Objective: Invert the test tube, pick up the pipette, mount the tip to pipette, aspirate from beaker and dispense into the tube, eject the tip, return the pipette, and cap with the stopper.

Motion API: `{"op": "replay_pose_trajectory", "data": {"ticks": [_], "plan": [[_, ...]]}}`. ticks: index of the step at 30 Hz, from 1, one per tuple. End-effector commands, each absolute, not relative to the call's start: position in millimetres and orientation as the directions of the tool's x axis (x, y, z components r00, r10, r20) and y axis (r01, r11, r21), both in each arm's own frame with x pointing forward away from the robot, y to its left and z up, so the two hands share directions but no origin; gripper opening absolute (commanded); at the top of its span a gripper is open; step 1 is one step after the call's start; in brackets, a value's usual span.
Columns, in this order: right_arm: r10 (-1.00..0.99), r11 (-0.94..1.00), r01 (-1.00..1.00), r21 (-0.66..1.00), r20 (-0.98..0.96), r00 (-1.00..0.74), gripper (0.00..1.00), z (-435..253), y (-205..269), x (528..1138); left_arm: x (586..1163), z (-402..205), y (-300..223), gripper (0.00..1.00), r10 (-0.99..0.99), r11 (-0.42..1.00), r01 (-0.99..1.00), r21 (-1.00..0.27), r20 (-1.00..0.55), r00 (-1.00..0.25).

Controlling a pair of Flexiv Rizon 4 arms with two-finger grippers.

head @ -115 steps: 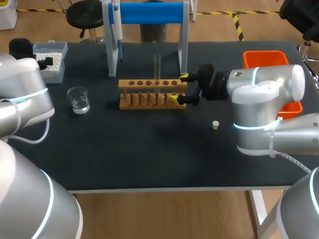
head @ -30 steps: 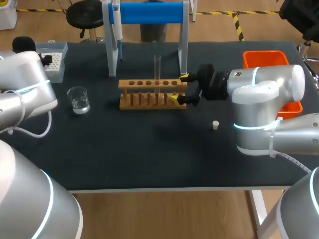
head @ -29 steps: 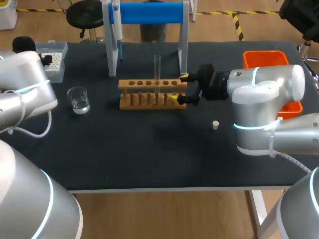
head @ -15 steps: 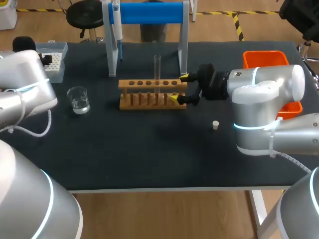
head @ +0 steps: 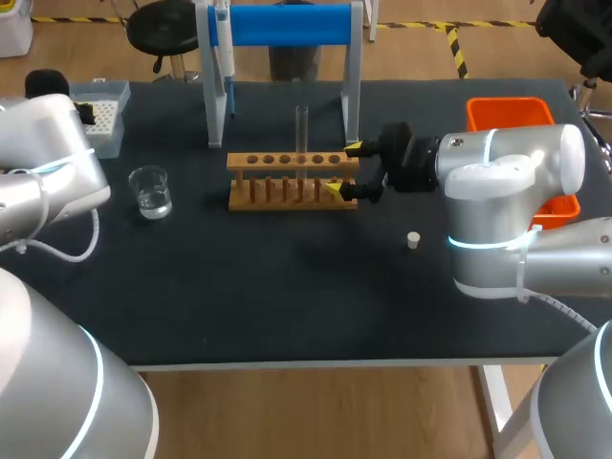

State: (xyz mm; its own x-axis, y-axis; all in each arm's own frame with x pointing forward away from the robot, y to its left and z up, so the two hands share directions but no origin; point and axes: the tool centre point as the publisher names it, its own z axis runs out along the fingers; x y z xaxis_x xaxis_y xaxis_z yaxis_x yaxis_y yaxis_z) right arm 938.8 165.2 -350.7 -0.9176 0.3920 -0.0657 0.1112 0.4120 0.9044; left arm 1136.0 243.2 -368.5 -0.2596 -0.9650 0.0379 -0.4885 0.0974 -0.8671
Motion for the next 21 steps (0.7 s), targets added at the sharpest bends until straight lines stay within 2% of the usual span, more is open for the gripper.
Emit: {"op": "replay_pose_trajectory", "data": {"ticks": [1,21], "plan": [[0.396,0.411,0.110,0.905,-0.069,-0.916,1.00,-351.3,165.5,937.5,1136.8,-369.2,245.0,0.00,-0.964,0.100,-0.490,-0.866,0.038,-0.264],[0.396,0.411,0.110,0.905,-0.069,-0.916,1.00,-351.3,165.5,937.5,1133.0,-351.8,238.2,0.00,-0.967,0.118,-0.470,-0.875,0.007,-0.257]]}}
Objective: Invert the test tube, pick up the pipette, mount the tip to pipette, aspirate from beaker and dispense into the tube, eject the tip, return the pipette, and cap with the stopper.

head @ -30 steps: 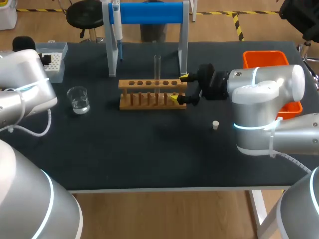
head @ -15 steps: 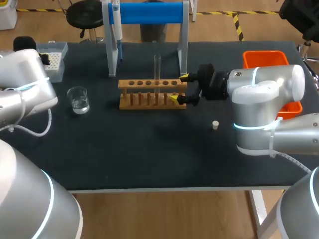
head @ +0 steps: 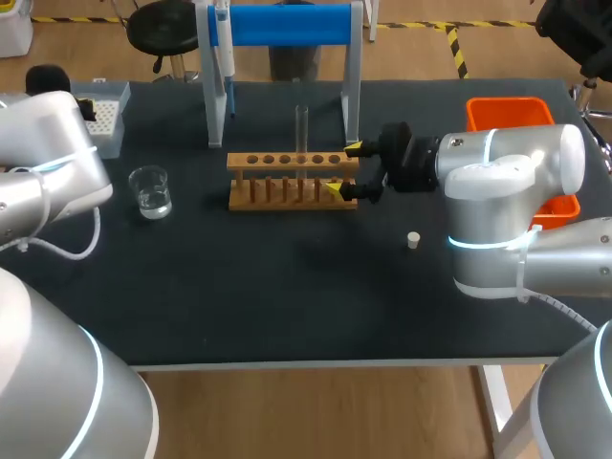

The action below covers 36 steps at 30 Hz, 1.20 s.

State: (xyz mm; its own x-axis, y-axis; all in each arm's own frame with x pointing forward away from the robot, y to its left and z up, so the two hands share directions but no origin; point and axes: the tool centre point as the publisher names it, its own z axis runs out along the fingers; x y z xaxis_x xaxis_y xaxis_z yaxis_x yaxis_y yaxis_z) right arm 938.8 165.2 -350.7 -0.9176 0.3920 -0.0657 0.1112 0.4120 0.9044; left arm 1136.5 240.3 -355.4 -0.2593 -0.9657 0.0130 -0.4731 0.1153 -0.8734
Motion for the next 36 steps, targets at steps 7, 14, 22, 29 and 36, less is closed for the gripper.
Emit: {"op": "replay_pose_trajectory", "data": {"ticks": [7,14,22,29,36], "plan": [[0.396,0.411,0.110,0.905,-0.069,-0.916,1.00,-351.3,165.5,937.5,1132.3,-345.8,237.5,0.00,-0.967,0.127,-0.462,-0.878,-0.005,-0.256],[0.396,0.411,0.110,0.905,-0.069,-0.916,1.00,-351.3,165.5,937.5,1132.0,-339.3,237.1,0.00,-0.967,0.135,-0.452,-0.882,-0.017,-0.256],[0.396,0.411,0.110,0.905,-0.069,-0.916,1.00,-351.3,165.5,937.5,1131.1,-331.4,237.8,0.00,-0.967,0.146,-0.442,-0.885,-0.032,-0.254],[0.396,0.411,0.110,0.905,-0.069,-0.916,1.00,-351.3,165.5,937.5,1128.8,-319.6,239.7,0.00,-0.968,0.155,-0.428,-0.890,-0.051,-0.246],[0.396,0.411,0.110,0.905,-0.069,-0.916,1.00,-351.3,165.5,937.5,1126.6,-303.4,239.7,0.00,-0.969,0.169,-0.405,-0.899,-0.075,-0.238]]}}
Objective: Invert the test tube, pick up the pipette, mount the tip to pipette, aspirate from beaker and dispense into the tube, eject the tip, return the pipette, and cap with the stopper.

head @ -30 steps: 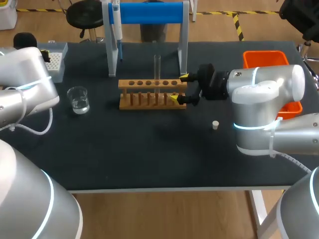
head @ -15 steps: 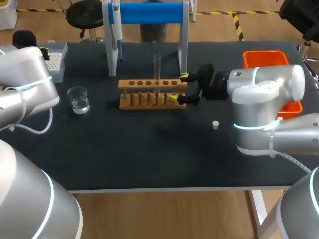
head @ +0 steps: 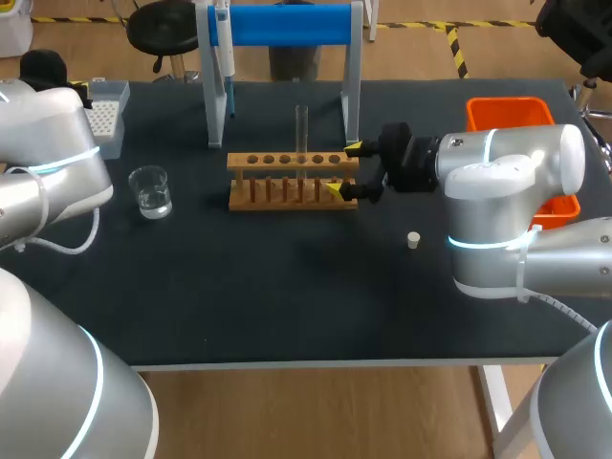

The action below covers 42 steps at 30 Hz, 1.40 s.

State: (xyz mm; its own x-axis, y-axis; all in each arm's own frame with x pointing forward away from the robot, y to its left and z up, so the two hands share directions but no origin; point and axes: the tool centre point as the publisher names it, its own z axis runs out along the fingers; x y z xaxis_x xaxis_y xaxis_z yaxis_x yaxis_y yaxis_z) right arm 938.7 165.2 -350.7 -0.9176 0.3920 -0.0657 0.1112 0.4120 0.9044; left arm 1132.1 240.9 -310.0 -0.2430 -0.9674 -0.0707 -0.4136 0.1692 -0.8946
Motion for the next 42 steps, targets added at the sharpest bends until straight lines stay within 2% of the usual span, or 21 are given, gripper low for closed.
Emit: {"op": "replay_pose_trajectory", "data": {"ticks": [1,10,15,19,38,42], "plan": [[0.396,0.411,0.110,0.905,-0.069,-0.916,1.00,-351.3,165.5,937.5,1126.2,-300.6,239.4,0.00,-0.968,0.171,-0.401,-0.900,-0.078,-0.237],[0.396,0.411,0.110,0.905,-0.069,-0.916,1.00,-351.3,165.5,937.5,1114.4,-269.9,230.2,0.00,-0.961,0.184,-0.375,-0.908,-0.086,-0.262],[0.396,0.411,0.110,0.905,-0.069,-0.916,1.00,-351.3,165.5,937.5,1099.5,-241.3,197.3,0.00,-0.910,0.247,-0.386,-0.889,-0.076,-0.408],[0.396,0.411,0.110,0.905,-0.069,-0.916,1.00,-351.3,165.5,937.5,1076.8,-217.7,163.3,0.00,-0.817,0.326,-0.385,-0.863,-0.052,-0.575],[0.396,0.411,0.110,0.905,-0.069,-0.916,1.00,-351.3,165.5,937.5,1076.8,-217.7,163.3,0.00,-0.817,0.326,-0.385,-0.863,-0.052,-0.575],[0.396,0.411,0.110,0.905,-0.069,-0.916,1.00,-351.3,165.5,937.5,1050.0,-196.0,138.8,0.00,-0.742,0.402,-0.376,-0.835,-0.056,-0.668]]}}
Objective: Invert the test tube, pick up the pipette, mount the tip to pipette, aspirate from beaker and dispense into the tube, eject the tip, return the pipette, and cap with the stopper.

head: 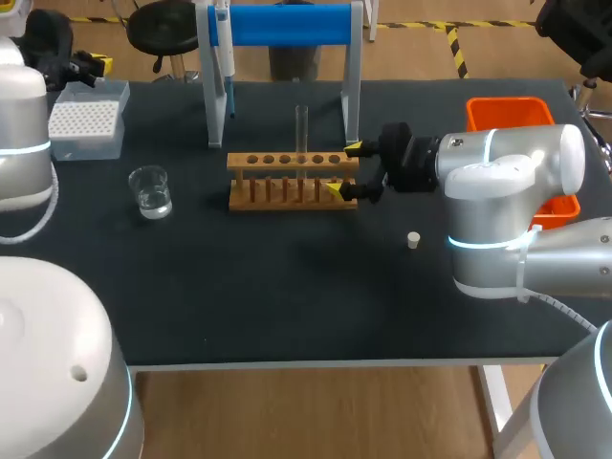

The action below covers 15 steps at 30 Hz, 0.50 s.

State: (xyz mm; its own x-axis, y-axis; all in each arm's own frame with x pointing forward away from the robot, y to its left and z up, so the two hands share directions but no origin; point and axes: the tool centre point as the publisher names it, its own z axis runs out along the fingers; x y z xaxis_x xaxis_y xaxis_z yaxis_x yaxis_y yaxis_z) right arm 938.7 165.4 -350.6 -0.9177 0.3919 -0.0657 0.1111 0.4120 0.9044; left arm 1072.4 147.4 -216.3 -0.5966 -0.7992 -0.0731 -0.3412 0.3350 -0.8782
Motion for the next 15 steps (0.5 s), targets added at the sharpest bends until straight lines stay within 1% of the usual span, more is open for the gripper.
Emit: {"op": "replay_pose_trajectory", "data": {"ticks": [1,6,10,15], "plan": [[0.396,0.411,0.110,0.905,-0.069,-0.916,1.00,-351.3,165.5,937.5,1042.0,-190.4,133.2,0.00,-0.723,0.414,-0.370,-0.832,-0.053,-0.689],[0.396,0.411,0.110,0.905,-0.069,-0.916,1.00,-351.3,165.5,937.5,1005.4,-166.3,94.8,0.00,-0.617,0.509,-0.350,-0.786,-0.050,-0.786],[0.396,0.411,0.110,0.905,-0.069,-0.916,1.00,-351.3,165.5,937.5,981.1,-157.2,56.0,0.00,-0.505,0.571,-0.333,-0.750,-0.001,-0.863],[0.396,0.411,0.110,0.905,-0.069,-0.916,1.00,-351.3,165.5,937.5,958.7,-155.5,18.4,0.00,-0.408,0.605,-0.320,-0.729,0.062,-0.911]]}}
